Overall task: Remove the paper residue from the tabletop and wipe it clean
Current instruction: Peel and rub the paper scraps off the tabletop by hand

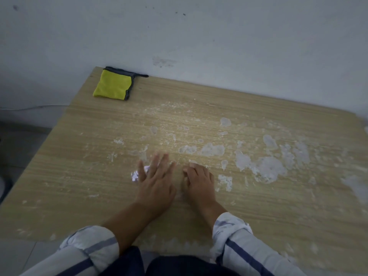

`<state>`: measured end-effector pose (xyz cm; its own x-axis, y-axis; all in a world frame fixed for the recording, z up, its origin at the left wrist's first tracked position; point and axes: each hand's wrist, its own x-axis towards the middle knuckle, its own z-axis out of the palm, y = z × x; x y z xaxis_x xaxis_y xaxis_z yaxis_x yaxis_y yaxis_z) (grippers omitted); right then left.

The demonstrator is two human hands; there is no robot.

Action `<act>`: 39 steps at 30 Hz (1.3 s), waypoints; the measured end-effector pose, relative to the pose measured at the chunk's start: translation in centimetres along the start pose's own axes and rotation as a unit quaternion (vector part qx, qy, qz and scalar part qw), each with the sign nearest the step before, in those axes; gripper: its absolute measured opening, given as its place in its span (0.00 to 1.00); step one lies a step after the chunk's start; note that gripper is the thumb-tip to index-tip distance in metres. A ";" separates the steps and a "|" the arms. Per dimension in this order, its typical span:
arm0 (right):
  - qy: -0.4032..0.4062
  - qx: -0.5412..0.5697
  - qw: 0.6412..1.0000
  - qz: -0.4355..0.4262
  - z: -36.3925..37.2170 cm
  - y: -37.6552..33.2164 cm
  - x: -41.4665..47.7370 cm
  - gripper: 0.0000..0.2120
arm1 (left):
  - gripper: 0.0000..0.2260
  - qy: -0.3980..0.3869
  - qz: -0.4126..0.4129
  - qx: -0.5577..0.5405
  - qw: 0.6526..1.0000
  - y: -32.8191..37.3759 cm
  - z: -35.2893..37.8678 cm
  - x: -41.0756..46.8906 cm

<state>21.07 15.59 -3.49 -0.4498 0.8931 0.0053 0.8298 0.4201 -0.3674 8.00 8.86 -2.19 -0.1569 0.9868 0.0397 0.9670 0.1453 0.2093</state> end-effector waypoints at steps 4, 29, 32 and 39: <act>-0.029 0.004 0.999 0.020 -0.3 3.0 -0.7 0.19 | 0.24 -0.069 0.074 -0.007 0.995 3.9 2.1 0.8; 0.014 -0.012 0.988 0.155 -6.8 19.4 -4.4 0.20 | 0.36 -0.118 0.099 -0.059 0.986 16.9 6.4 6.0; 0.018 -0.008 0.991 0.134 -6.7 20.0 -4.5 0.18 | 0.36 -0.113 0.097 -0.072 0.986 17.7 6.5 6.6; 0.038 -0.010 0.992 0.117 -6.6 20.5 -4.3 0.15 | 0.24 -0.078 0.045 -0.157 0.983 17.9 6.3 6.8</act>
<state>42.17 21.40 -4.86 -0.2176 0.9760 -0.0077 0.9152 0.2013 -0.3490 25.50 18.59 -4.31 -0.0176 0.9972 -0.0733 0.8618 0.0523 0.5046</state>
